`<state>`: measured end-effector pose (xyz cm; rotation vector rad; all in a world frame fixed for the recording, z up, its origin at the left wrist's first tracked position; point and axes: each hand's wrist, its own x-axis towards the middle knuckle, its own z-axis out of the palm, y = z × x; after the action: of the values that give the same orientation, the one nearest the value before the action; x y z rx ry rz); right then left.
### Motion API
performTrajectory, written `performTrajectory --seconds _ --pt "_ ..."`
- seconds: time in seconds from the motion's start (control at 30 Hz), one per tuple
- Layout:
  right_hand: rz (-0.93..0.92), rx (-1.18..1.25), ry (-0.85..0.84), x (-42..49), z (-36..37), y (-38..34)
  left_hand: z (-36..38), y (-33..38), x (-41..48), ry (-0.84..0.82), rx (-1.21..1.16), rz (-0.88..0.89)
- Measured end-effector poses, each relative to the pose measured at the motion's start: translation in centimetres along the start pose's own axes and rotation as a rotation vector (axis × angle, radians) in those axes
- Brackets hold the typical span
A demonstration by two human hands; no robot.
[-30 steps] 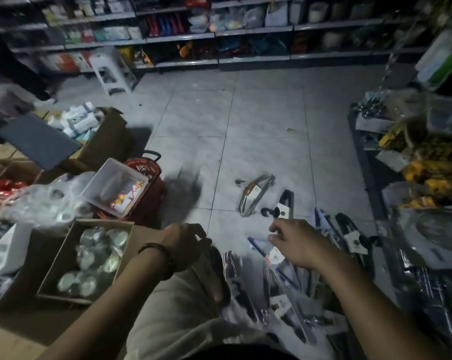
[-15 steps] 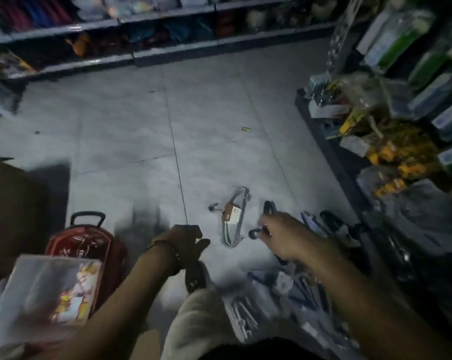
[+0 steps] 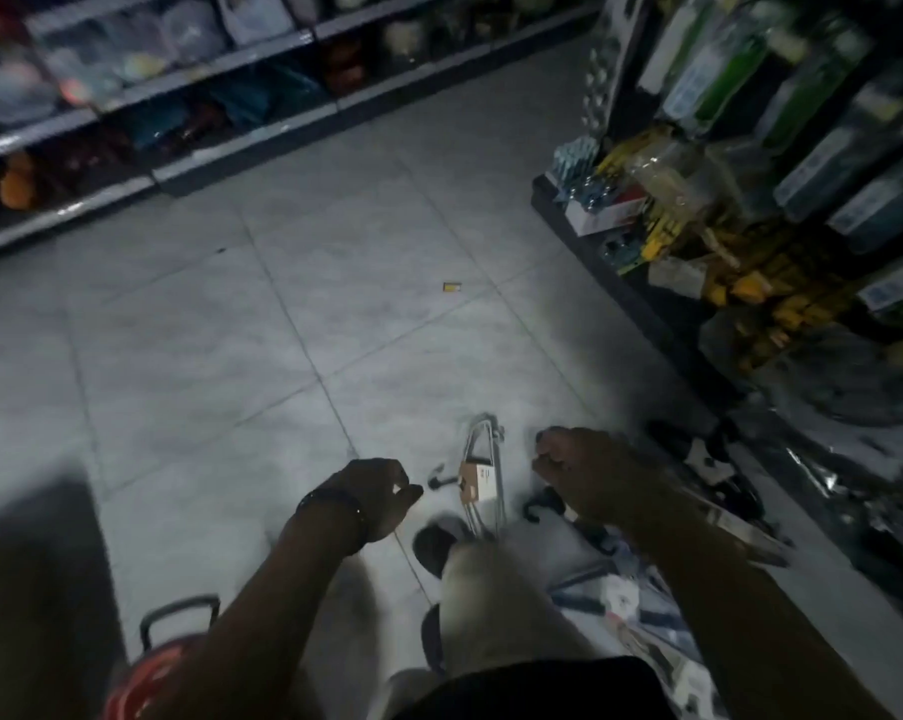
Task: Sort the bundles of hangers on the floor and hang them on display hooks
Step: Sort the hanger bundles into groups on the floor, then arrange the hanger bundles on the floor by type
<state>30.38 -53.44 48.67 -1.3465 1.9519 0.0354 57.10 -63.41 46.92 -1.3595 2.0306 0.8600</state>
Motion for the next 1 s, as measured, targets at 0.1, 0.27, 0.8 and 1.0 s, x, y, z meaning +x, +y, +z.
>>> performTrajectory --seconds 0.1,0.27,0.8,1.0 --pt "0.011 0.087 0.077 4.8 -2.1 -1.5 -4.9 0.2 4.9 -0.013 0.082 0.028" --pt "0.186 0.268 0.100 11.0 -4.3 -1.6 -13.1 2.6 12.2 -0.048 0.346 0.120" --pt "0.947 0.892 0.465 12.7 2.4 -0.7 -17.1 15.3 32.8 -0.353 1.110 0.608" --pt "1.134 1.164 0.625 11.4 13.9 -3.5 -8.9 17.1 33.8 -0.382 1.321 0.728"
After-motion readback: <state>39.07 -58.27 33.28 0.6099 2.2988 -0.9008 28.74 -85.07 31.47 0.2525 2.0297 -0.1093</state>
